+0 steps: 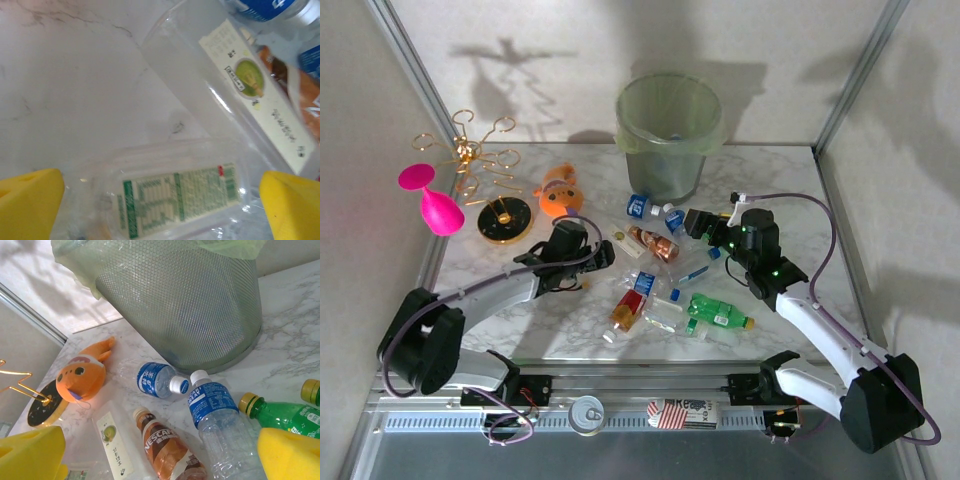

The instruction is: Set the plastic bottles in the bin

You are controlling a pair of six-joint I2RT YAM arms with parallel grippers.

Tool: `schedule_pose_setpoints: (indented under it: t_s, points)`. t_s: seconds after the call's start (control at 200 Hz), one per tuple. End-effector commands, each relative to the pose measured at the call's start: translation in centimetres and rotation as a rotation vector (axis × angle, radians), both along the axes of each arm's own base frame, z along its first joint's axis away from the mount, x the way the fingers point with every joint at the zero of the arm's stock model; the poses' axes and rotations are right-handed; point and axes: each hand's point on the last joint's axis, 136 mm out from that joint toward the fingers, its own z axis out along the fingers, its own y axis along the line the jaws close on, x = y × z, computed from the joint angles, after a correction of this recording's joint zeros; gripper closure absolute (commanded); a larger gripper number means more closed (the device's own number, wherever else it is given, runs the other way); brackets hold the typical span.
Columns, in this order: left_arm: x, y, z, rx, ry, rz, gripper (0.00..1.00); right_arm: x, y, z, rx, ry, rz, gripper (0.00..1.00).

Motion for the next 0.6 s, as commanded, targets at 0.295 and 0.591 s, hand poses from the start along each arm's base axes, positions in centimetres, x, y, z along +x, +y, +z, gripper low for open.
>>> schedule_pose_setpoints:
  t_s: [0.295, 0.591]
  points:
    - [0.4, -0.4, -2.6, 0.218, 0.058, -0.097, 0.00, -0.1, -0.8, 0.8, -0.027, -0.021, -0.036, 0.01]
    - [-3.2, -0.1, -2.8, 0.207, 0.138, -0.094, 0.01, 0.2, -0.5, 0.2, -0.029, -0.010, -0.032, 0.01]
